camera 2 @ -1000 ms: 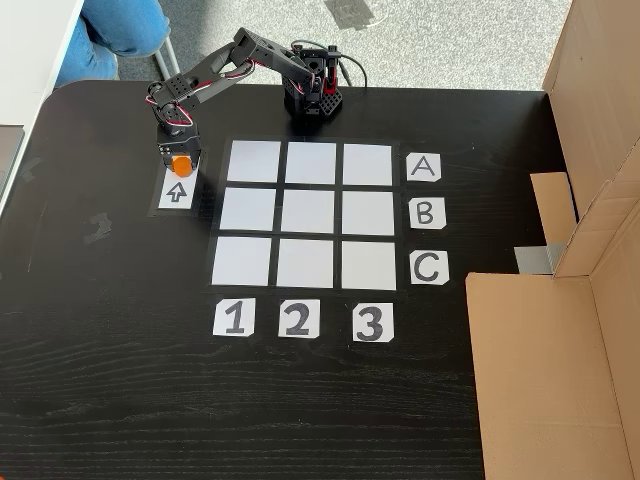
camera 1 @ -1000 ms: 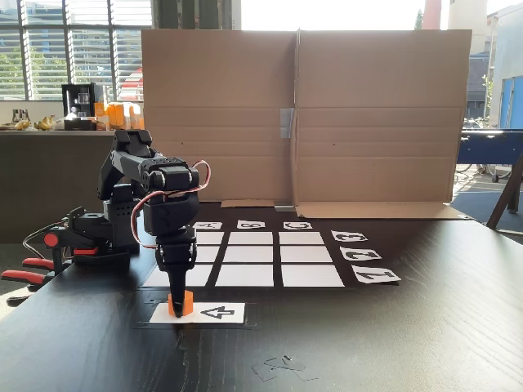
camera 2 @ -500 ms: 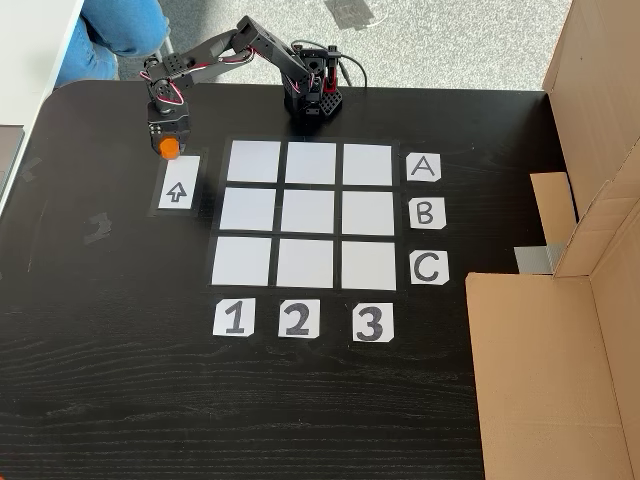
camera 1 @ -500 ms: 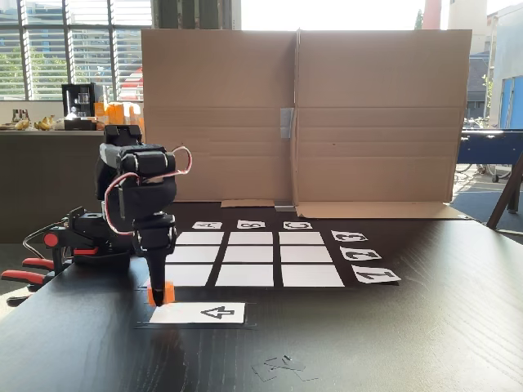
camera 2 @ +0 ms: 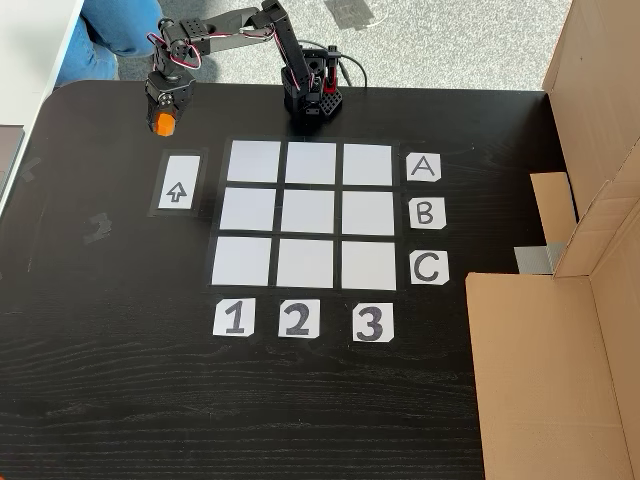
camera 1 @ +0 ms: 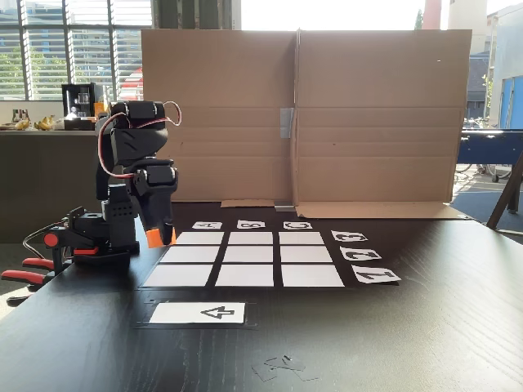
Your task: Pick up the round, orange token and place it in the grid on square A2.
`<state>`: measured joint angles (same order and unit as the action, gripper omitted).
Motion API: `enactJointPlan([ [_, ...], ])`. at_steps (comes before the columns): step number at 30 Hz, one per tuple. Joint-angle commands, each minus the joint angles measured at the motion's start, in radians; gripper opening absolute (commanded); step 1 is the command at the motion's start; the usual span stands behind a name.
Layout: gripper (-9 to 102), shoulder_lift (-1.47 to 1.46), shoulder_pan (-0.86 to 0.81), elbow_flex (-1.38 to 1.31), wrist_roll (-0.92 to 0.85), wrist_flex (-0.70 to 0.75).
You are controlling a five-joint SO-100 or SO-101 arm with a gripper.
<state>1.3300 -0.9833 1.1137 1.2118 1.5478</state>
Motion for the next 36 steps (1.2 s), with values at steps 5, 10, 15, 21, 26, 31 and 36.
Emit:
enactJointPlan([
  [5,-1,0.169,0.034,0.071,-0.206,-0.002],
  [10,-1,0.256,0.069,0.138,-0.374,0.002],
  [15,-1,0.396,0.120,0.272,-0.525,-0.002],
  [21,-1,0.623,0.236,0.480,-0.672,0.002],
  [26,-1,0.785,0.353,0.638,-0.749,0.008],
  [31,-1,0.904,0.488,0.762,-0.762,0.015],
  [36,-1,0.979,0.614,0.877,-0.762,0.017],
])
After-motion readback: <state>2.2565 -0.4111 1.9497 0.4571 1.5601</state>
